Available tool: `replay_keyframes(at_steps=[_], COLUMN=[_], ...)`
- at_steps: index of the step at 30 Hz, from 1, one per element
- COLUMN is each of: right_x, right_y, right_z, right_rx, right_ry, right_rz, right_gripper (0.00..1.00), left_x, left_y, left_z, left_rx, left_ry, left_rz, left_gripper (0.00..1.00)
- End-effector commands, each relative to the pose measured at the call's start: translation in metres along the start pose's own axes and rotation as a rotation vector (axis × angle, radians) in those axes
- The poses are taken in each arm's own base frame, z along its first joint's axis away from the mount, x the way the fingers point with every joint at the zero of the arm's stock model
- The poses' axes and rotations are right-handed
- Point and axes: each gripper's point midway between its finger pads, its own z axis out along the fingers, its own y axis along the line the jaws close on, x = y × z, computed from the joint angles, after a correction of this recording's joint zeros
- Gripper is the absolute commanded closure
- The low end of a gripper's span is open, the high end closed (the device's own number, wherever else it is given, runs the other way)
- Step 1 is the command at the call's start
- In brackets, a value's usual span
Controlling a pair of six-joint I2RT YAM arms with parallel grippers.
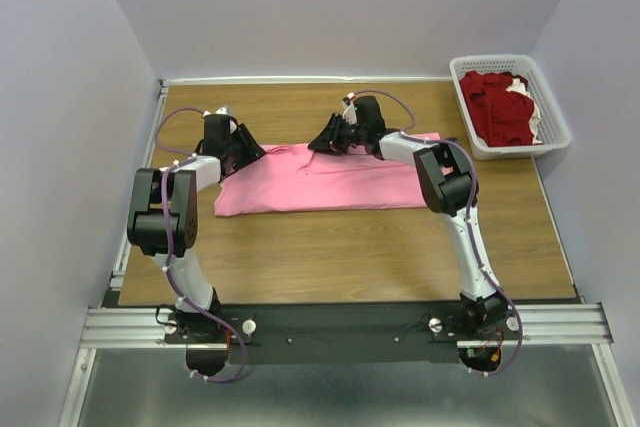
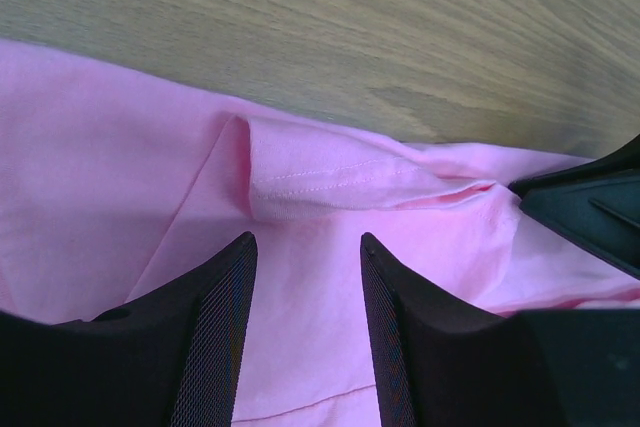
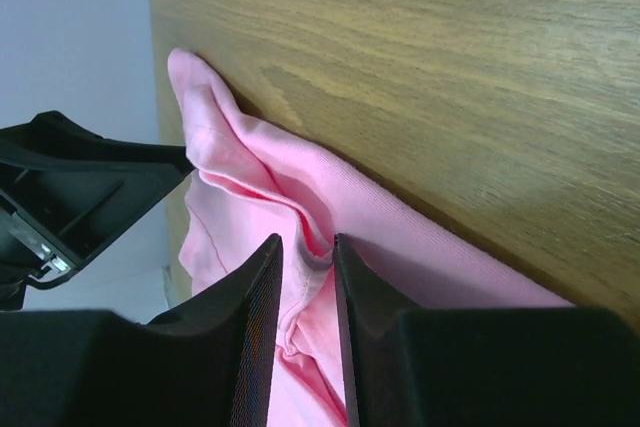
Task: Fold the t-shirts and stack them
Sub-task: Fold the tshirt
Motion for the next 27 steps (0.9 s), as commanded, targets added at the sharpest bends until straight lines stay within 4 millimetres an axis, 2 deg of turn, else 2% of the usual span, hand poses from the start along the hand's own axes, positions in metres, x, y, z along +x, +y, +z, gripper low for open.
replay_keyframes(at_steps=[1,10,12,13,16,20,21,27], right_x=[0.01,0.016,0.017,0.018,0.017,0.017,0.016,0.017], right_y=[0.002,0.003,0.001,0.0,0.001,0.002,0.002,-0.001], right_z=[0.007,0.005,0.005,0.005,0.004,0.004,0.004,0.004], right_rx=[-0.034,-0.033,-0.031,-0.03,-0.028,-0.029,-0.027,-0.024], right_ry=[0.039,0.051,0.054,0.056,0.051,0.051,0.048,0.049], right_rz=[0.002,-0.004,-0.003,-0.006,-0.014,-0.021,-0.02,-0.022], right_gripper=[0.66,0.67,0.71,0.77,0.85,0.94,0.99,0.99], left_x=[-0.009,-0.011,-0.011,-0.013,-0.011,-0.018,-0.017,-0.021], left_y=[-0.008,-0.011,-0.012,-0.011,-0.008,0.004,0.006,0.007], left_z=[0.004,0.007,0.007,0.007,0.006,0.004,0.005,0.01], left_rx=[0.036,0.049,0.05,0.047,0.03,-0.044,-0.055,-0.058], left_ry=[-0.011,-0.008,-0.01,-0.014,-0.01,-0.044,-0.046,-0.048], left_rz=[-0.006,-0.016,-0.016,-0.015,-0.019,-0.025,-0.026,-0.025], left_gripper=[0.46,0.46,0.46,0.45,0.45,0.44,0.43,0.43])
